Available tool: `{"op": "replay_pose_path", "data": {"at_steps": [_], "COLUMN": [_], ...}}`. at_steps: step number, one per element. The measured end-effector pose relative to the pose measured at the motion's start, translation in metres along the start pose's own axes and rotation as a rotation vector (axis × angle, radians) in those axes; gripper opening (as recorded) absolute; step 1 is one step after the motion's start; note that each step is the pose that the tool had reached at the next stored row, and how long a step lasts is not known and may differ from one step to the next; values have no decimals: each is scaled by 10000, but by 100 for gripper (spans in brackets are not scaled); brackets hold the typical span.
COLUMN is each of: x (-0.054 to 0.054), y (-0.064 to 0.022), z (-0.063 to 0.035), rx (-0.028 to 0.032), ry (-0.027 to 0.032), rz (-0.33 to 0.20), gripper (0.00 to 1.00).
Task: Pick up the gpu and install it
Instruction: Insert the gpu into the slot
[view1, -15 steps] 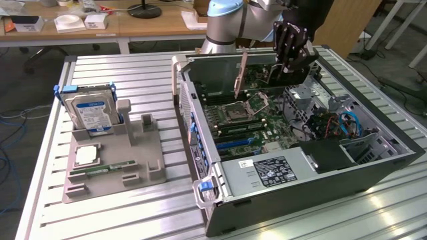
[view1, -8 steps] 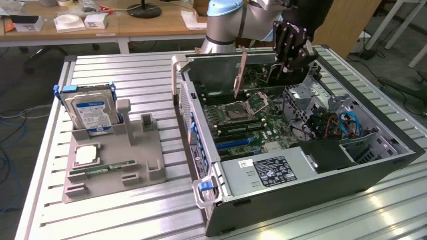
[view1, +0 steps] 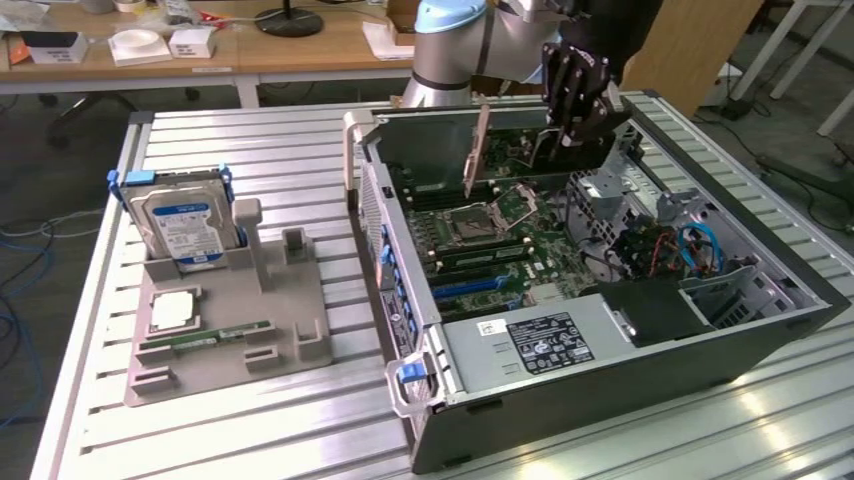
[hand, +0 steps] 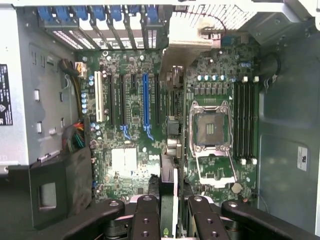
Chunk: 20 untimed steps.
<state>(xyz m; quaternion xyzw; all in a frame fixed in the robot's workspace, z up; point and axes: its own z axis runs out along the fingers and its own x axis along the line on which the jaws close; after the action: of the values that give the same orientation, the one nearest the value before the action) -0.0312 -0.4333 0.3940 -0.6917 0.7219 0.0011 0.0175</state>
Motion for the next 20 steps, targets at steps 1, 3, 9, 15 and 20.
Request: {"op": "replay_pose_path", "data": {"at_steps": [1,3,9,15,20], "x": [1,1,5,14,19], "y": [18,51,112,274,326], "z": [5,18,71,138,208], "rx": [-8,-28,-45,-50,-74], "ry": [1,3,37,34,33], "rz": [0,-24,-414,-586,-646], "gripper": [27,27,27,27,27]}}
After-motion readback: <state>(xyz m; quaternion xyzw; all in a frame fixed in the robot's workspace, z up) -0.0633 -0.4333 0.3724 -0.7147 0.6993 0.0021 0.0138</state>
